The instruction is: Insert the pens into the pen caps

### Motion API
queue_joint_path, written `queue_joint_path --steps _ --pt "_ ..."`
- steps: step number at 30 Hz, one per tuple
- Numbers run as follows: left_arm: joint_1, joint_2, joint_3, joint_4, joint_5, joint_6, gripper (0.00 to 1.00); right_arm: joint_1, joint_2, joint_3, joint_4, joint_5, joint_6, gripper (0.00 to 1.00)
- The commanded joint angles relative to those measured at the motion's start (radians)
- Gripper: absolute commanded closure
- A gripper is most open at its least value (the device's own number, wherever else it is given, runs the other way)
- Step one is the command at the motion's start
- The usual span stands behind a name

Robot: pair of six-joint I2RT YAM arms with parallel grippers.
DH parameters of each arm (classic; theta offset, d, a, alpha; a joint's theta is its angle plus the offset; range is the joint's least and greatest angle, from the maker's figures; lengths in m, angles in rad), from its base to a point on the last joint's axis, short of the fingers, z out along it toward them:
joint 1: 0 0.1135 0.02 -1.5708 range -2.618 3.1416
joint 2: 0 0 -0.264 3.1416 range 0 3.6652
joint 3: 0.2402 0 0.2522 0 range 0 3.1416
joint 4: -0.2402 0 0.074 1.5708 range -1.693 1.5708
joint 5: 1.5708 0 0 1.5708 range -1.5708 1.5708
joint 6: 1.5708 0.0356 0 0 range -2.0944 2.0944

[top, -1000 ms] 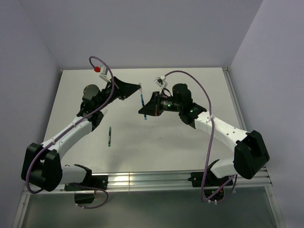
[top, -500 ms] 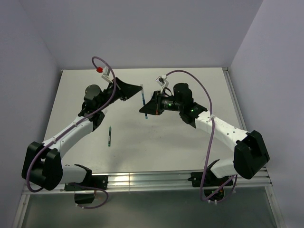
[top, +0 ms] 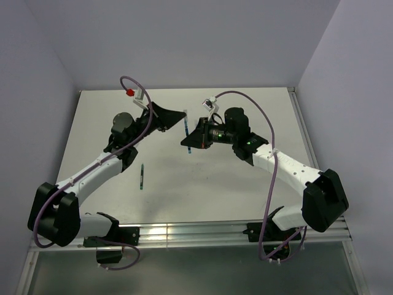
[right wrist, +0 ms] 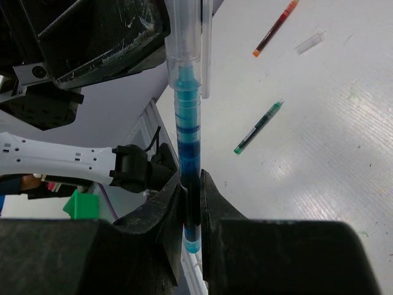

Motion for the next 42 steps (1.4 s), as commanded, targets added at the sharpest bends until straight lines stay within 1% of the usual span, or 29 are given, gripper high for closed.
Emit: queue_joint_path --steps 1,11,29,42 --pt "-0.045 -0.024 -0.029 0.073 0.013 -0.001 1.0 -0.018 -0.04 0.011 0.05 0.065 0.01 1.0" --pt "-0.067 -0.038 -0.028 0.038 -0.016 0.03 1.0 -0.041 -0.08 -0.02 0.067 0.1 0.022 1.0" --pt "-0.104 -0.046 -0.022 -0.003 -0.036 0.059 1.0 -0.067 -0.094 -0.032 0.076 0.106 0.03 1.0" --pt "-0.157 -0.047 0.004 -0.094 -0.071 0.124 1.0 -0.09 -0.094 -0.023 0.07 0.093 0.027 1.0"
